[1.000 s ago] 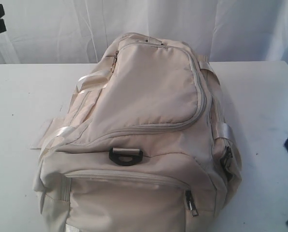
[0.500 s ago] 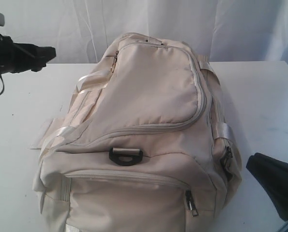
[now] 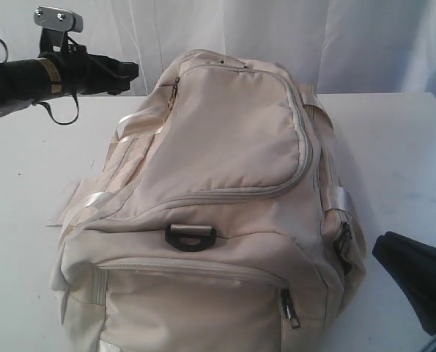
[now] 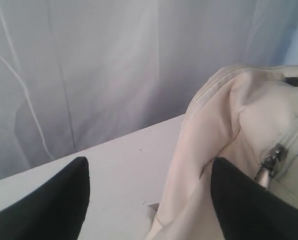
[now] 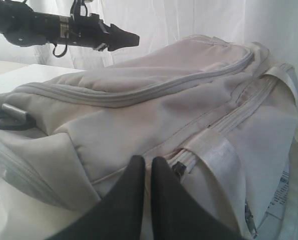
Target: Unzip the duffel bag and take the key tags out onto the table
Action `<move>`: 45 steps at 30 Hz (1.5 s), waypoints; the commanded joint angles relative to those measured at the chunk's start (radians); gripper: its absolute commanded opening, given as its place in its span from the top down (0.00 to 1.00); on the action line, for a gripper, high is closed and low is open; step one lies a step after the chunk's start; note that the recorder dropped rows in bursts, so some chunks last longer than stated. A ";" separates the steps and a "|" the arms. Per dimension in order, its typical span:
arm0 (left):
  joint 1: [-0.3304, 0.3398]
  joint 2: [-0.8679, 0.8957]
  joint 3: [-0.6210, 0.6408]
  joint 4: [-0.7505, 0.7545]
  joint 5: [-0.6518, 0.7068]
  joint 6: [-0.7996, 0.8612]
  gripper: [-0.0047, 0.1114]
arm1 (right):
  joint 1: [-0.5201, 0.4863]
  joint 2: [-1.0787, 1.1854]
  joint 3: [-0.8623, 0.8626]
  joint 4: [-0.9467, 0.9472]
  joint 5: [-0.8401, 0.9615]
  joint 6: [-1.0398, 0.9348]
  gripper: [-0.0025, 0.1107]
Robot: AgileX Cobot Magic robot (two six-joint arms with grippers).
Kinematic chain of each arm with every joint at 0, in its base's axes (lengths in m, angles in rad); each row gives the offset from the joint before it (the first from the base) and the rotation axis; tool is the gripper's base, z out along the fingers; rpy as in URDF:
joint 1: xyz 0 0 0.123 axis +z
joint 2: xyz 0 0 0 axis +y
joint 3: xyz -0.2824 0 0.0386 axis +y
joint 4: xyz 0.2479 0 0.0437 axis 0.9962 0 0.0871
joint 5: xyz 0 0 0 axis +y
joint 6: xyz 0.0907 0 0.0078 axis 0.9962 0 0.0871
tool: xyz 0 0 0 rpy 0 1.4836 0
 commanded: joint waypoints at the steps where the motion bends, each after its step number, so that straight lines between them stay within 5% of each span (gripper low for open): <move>1: -0.029 0.068 -0.102 0.073 0.021 -0.116 0.35 | 0.001 0.005 -0.005 0.007 -0.008 0.005 0.93; 16: -0.048 0.221 -0.337 0.664 -0.038 -0.630 0.38 | 0.001 0.005 -0.005 0.007 -0.008 0.005 0.93; 23: -0.054 0.279 -0.385 0.664 -0.090 -0.745 0.45 | 0.001 0.005 -0.005 0.007 -0.008 0.005 0.93; 29: -0.054 0.320 -0.412 0.664 -0.039 -0.822 0.95 | 0.001 0.005 -0.005 0.007 -0.060 0.055 0.93; 45: -0.054 0.318 -0.412 0.664 -0.042 -0.851 0.96 | 0.001 0.005 -0.005 -0.011 -0.187 0.150 0.91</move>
